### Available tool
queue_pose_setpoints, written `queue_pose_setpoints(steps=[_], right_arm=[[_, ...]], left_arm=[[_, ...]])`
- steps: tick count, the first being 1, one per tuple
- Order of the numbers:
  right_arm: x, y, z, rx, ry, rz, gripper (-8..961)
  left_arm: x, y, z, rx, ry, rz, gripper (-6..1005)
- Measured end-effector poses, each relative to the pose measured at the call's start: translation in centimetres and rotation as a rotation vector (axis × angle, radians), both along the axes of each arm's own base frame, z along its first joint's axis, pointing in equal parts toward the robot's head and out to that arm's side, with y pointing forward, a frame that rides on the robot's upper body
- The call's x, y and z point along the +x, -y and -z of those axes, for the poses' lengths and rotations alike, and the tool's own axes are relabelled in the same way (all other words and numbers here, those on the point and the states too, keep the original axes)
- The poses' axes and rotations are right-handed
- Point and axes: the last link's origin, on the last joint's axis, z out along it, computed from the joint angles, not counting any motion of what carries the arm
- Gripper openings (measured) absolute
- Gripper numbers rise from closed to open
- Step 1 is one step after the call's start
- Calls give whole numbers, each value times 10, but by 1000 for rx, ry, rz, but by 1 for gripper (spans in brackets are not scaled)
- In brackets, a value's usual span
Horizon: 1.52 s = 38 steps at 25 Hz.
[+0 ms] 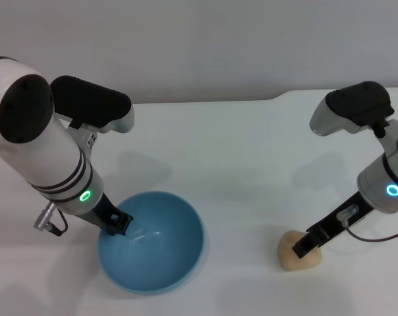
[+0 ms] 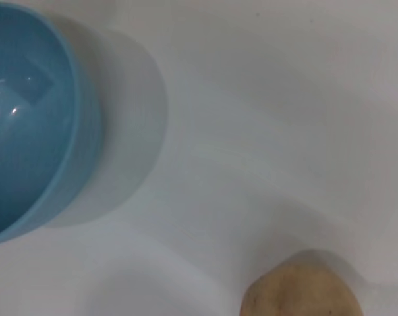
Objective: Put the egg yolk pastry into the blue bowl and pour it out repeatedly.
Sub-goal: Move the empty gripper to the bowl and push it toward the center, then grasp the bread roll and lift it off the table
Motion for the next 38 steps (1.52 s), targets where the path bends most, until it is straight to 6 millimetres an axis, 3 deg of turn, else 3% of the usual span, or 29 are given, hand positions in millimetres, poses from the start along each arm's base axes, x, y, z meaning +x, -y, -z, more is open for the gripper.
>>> queue_pose_setpoints(steps=[16,27,38], right_arm=[[10,-6,8,42,4,-6,447],[9,-3,17,25,20,-33,244],[1,-6,13,41,12,-69,199]], left_arm=[[2,0,1,-5,1,6,6],[2,1,2,-9,1,6,7],[3,0,2,-9,0,8,7]])
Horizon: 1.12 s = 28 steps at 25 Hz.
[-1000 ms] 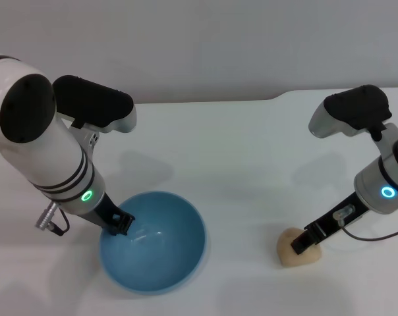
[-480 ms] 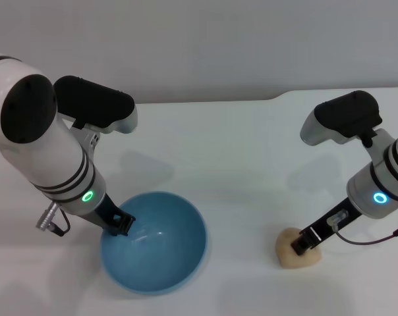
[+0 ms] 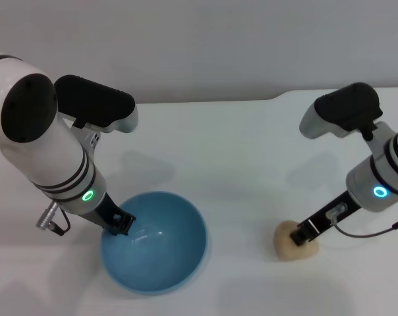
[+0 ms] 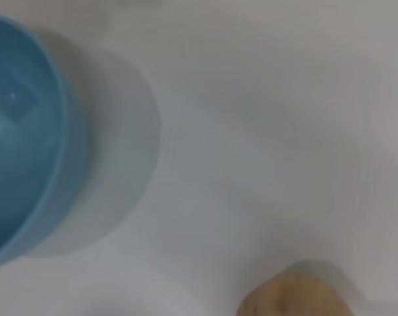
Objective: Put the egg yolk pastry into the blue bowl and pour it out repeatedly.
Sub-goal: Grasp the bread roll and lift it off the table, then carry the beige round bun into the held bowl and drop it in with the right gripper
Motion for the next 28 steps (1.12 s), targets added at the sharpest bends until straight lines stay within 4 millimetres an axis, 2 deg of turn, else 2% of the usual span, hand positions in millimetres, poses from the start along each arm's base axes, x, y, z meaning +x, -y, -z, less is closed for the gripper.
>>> queue_pose_setpoints(steps=[5,13,17,22,28], right_arm=[[-20,-5,-9,25,-24,-61,136],[-94,-20,-21,106,-221,-255,74],[-118,-27,-21,127,-298,-326,47],[-129,-22,-13,91,-346,-363,28],[-121,-13,7,31,-315,-352,24]], left_arm=[[1,0,0,-2,-3,2,7],[7,-3,0,-4,-4,17,5],[11,-5,0,-9,-5,26,5],[17,-7,0,-12,-6,37,6],[25,-10,1,-10,-1,61,7]])
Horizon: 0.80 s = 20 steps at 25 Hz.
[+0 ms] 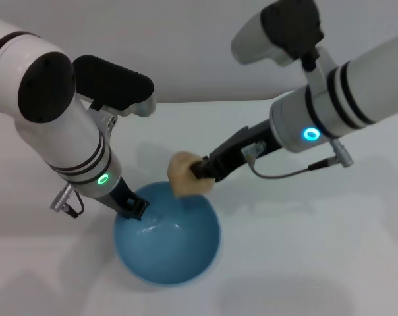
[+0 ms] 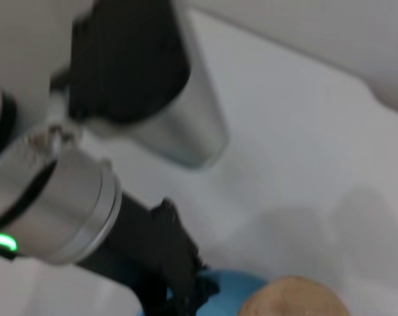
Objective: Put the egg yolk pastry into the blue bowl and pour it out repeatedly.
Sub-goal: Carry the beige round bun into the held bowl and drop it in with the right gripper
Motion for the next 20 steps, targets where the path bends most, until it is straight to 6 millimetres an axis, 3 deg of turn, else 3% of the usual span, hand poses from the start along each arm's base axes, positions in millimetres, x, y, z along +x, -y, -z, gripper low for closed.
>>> queue_pose_setpoints(steps=[4,20], right_arm=[[9,-1,9,-2,12,24,23],[8,8,31,-68,23,-10,38]], left_arm=[[4,-2,0,0,1,12,7],[13,-1,5,-14,27,25,7]])
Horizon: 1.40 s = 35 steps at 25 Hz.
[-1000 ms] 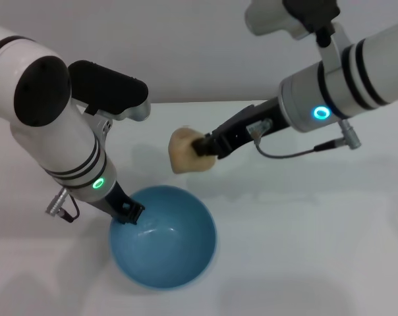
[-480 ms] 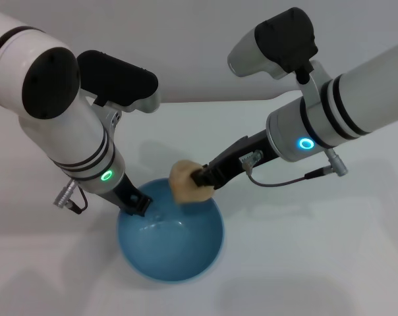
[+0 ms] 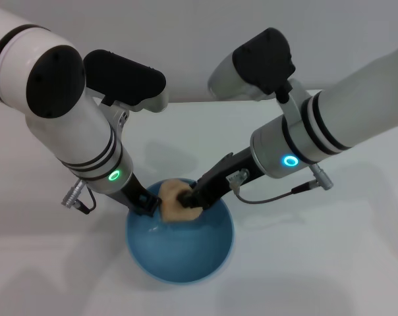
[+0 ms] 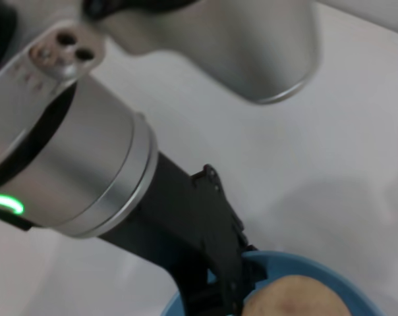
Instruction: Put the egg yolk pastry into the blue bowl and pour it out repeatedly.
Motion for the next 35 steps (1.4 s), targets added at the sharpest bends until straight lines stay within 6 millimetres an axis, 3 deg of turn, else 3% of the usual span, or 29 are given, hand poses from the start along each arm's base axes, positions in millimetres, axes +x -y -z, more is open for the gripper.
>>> queue_pose_setpoints(steps=[11,15,17,21,26,30,33,34,35], right_arm=[[0,-5,-5,37,-25,10,227],[3,-15,-22,94,-71,61,404],[10,-24,-37,146,-102,106,403],[41,-48,-80,323,-174,248,402],[98,-58,-121,587,-236,379,404],[140,-53,-133,763,-187,378,403],[173,-44,-128,882,-128,392,403],[173,-44,-128,882,-128,392,403],[185,-42,-123,916,-106,406,403]], left_arm=[[1,0,1,0,4,6,9],[0,-1,0,8,9,10,9],[0,-3,1,15,18,25,9],[0,-8,2,42,49,71,8],[-4,-16,2,100,98,118,8],[-8,-21,1,151,139,146,9],[-10,-24,0,191,171,169,9],[-11,-25,-1,209,184,178,9],[-11,-25,-1,209,184,178,8]])
